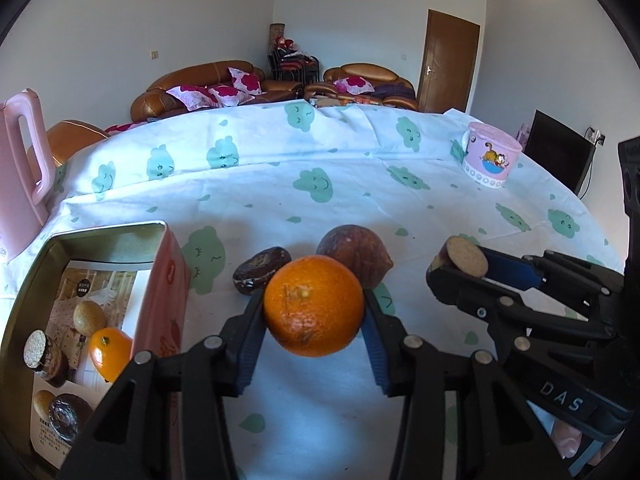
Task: Organize fruits
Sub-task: 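Lift the orange with the left tool while the right tool lifts the biscuit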
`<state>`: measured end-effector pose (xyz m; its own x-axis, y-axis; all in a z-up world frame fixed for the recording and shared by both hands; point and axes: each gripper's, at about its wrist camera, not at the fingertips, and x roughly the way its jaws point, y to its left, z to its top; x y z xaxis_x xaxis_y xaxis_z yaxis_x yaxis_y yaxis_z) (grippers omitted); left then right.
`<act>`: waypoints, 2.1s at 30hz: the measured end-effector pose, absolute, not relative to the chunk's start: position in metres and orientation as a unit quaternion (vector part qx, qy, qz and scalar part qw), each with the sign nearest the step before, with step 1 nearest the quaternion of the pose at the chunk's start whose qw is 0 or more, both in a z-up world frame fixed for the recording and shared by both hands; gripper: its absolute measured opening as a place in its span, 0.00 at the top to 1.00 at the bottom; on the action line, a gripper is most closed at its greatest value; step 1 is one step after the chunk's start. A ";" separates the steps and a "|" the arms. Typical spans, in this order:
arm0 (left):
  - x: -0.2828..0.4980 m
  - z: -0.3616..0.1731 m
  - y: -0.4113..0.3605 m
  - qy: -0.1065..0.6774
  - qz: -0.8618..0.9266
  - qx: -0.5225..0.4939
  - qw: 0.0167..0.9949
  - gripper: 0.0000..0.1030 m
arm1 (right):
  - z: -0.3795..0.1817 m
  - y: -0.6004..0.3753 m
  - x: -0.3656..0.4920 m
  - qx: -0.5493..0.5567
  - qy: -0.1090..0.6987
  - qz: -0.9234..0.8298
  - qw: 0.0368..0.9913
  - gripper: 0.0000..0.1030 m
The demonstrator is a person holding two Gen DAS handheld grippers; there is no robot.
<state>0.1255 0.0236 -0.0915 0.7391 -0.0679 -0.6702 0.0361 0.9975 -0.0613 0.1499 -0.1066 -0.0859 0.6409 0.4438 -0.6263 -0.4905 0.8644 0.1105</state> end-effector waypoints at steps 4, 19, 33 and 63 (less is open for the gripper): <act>0.123 -0.089 0.025 0.352 -0.026 -0.024 0.935 0.54 | -0.084 -0.107 0.148 -0.034 0.330 0.261 0.906 0.65; 0.110 -0.080 0.026 0.310 -0.016 -0.024 0.950 0.54 | -0.074 -0.110 0.135 -0.034 0.285 0.266 0.920 0.65; 0.099 -0.074 0.027 0.279 -0.006 -0.021 0.960 0.54 | -0.070 -0.115 0.127 -0.030 0.262 0.267 0.927 0.65; 0.082 -0.065 0.025 0.227 0.010 -0.009 0.974 0.54 | -0.061 -0.123 0.109 -0.024 0.205 0.274 0.939 0.65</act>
<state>0.0819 0.0252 -0.0648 0.8965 0.0159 -0.4428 -0.0236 0.9996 -0.0119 0.1095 -0.1226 -0.0608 0.7659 0.5050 -0.3979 -0.5246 0.8487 0.0673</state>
